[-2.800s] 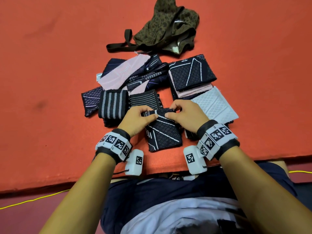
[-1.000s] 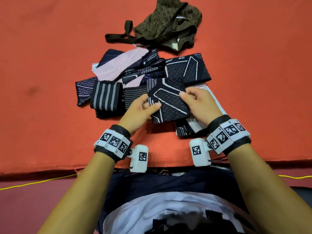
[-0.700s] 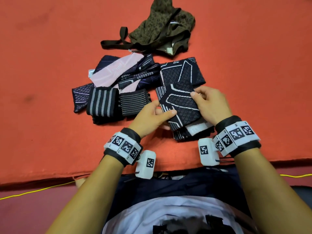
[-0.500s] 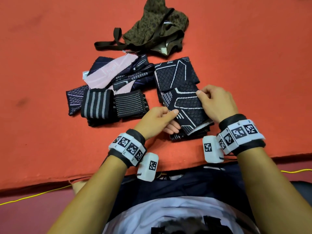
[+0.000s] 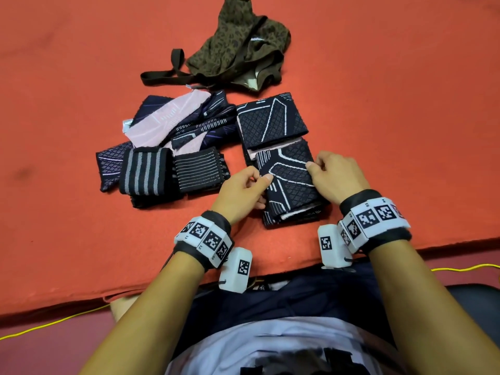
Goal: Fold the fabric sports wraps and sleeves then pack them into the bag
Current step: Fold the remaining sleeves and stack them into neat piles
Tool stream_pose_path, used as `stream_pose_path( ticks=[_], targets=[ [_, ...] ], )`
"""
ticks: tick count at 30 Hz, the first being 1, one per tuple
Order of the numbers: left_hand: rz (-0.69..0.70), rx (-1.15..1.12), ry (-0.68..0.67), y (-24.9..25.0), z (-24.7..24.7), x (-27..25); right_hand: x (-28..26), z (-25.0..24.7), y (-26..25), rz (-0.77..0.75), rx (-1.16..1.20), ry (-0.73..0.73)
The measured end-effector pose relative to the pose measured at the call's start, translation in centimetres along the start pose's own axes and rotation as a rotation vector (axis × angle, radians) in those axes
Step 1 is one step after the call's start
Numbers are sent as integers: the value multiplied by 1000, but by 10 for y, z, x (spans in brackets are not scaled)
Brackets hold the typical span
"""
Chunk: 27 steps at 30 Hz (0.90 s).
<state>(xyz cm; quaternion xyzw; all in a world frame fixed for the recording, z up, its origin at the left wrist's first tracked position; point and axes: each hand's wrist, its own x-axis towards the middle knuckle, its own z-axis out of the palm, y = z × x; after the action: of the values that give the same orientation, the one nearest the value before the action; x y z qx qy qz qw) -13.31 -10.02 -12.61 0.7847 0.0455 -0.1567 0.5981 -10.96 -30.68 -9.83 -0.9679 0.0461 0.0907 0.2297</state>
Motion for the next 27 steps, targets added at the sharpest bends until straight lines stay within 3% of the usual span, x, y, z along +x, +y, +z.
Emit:
stream_pose_path(
  ticks=[10,21,27],
  targets=[
    [47,-45,106,2,-1,1,-6,11,-3,-20,17,64],
    [-42,22,147,-20,-10,9,-16,30,-23,-3,-11,90],
    [-219,-26,-1,-18,-7,-3,-13,29,0,207,177,25]
  ],
)
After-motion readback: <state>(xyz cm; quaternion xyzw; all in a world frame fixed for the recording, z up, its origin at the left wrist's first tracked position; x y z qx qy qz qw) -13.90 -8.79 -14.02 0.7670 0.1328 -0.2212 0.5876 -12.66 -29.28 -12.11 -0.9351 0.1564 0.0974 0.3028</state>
